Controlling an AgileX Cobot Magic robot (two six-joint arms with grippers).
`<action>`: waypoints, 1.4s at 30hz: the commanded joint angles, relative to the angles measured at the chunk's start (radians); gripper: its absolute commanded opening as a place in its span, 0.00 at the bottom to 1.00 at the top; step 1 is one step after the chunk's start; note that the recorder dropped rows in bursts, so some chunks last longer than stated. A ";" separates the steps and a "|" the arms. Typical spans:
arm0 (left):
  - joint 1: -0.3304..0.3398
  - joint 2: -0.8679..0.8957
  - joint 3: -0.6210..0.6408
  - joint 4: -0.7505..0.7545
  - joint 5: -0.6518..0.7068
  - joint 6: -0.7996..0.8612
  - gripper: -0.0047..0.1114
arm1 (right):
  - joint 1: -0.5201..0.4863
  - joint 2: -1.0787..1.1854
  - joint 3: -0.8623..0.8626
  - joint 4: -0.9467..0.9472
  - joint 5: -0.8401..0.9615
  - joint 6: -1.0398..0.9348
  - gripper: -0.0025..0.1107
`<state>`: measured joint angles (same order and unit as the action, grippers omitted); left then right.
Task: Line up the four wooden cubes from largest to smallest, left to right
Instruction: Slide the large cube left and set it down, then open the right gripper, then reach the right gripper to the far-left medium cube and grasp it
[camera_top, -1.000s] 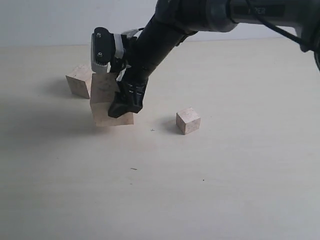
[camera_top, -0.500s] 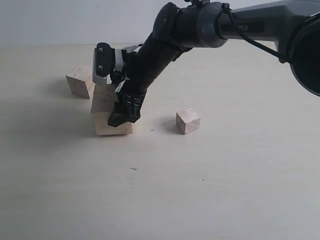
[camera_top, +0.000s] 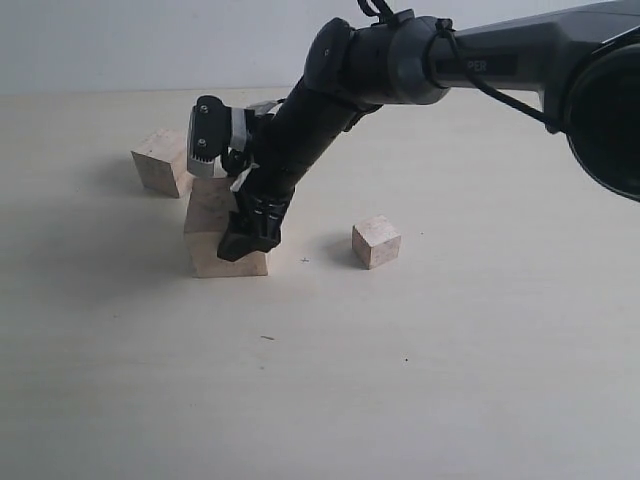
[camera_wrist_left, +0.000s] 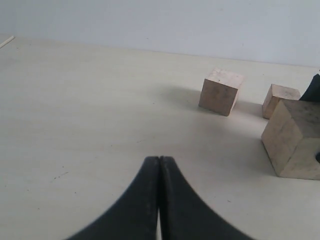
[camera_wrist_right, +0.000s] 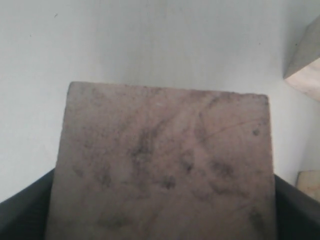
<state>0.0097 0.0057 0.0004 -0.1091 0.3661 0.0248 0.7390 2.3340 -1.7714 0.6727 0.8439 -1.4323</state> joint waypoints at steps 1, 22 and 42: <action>-0.005 -0.006 0.000 0.001 -0.010 -0.003 0.04 | -0.006 -0.009 -0.010 0.008 -0.043 0.059 0.86; -0.005 -0.006 0.000 0.001 -0.010 -0.003 0.04 | -0.006 -0.190 -0.013 0.270 -0.365 0.031 0.95; -0.005 -0.006 0.000 0.001 -0.010 -0.003 0.04 | -0.006 0.203 -0.405 0.616 -0.341 -0.097 0.95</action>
<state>0.0097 0.0057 0.0004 -0.1091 0.3661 0.0248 0.7390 2.5059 -2.1398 1.2430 0.4905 -1.4940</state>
